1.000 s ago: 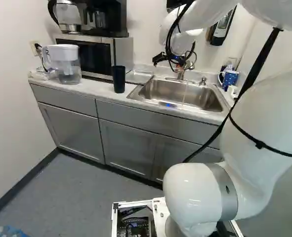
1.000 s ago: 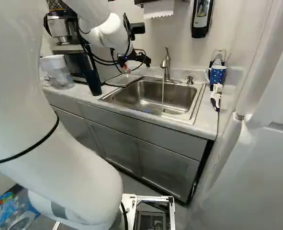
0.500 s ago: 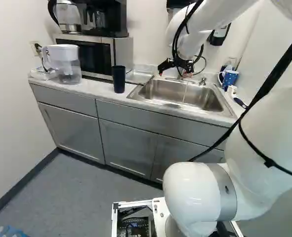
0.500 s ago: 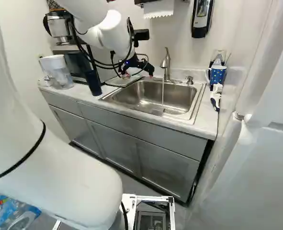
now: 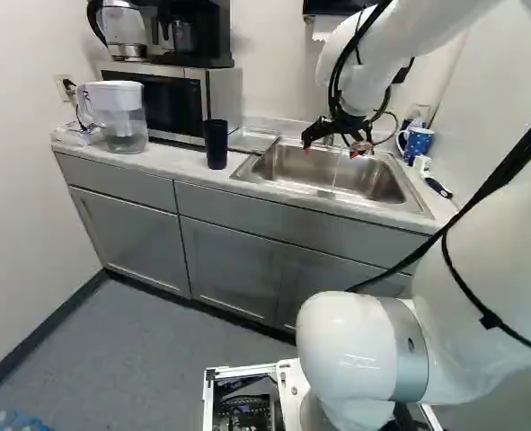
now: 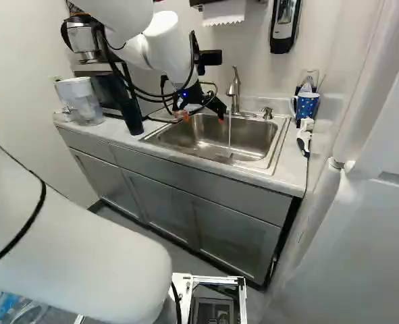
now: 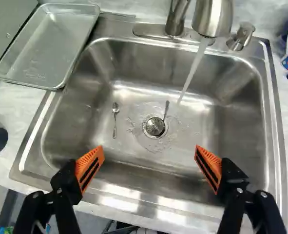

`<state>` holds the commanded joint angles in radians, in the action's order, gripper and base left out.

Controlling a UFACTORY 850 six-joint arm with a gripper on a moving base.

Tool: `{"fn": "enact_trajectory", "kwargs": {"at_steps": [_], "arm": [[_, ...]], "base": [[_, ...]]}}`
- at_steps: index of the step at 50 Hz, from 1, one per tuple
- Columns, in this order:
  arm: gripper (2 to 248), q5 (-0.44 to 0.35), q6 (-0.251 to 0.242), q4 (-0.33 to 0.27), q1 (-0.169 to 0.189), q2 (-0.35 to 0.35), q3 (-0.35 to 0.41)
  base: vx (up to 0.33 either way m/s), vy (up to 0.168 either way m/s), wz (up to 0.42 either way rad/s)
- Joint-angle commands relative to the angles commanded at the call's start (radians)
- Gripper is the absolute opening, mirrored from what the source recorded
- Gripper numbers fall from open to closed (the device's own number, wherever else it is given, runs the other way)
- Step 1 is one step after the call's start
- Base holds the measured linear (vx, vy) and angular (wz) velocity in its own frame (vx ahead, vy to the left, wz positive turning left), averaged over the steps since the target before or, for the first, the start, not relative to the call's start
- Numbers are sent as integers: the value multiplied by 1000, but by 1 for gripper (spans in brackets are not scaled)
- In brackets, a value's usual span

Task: Rinse the cup and place it in the tray

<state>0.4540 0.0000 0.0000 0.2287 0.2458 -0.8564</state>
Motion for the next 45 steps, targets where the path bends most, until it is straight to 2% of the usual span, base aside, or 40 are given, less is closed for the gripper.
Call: {"fn": "enact_trajectory", "kwargs": {"at_steps": [24, 45], "arm": [[247, 0, 0, 0, -4, 0, 0], [247, 0, 0, 0, -80, -14, -12]], "base": [[0, 0, 0], [0, 0, 0]]}}
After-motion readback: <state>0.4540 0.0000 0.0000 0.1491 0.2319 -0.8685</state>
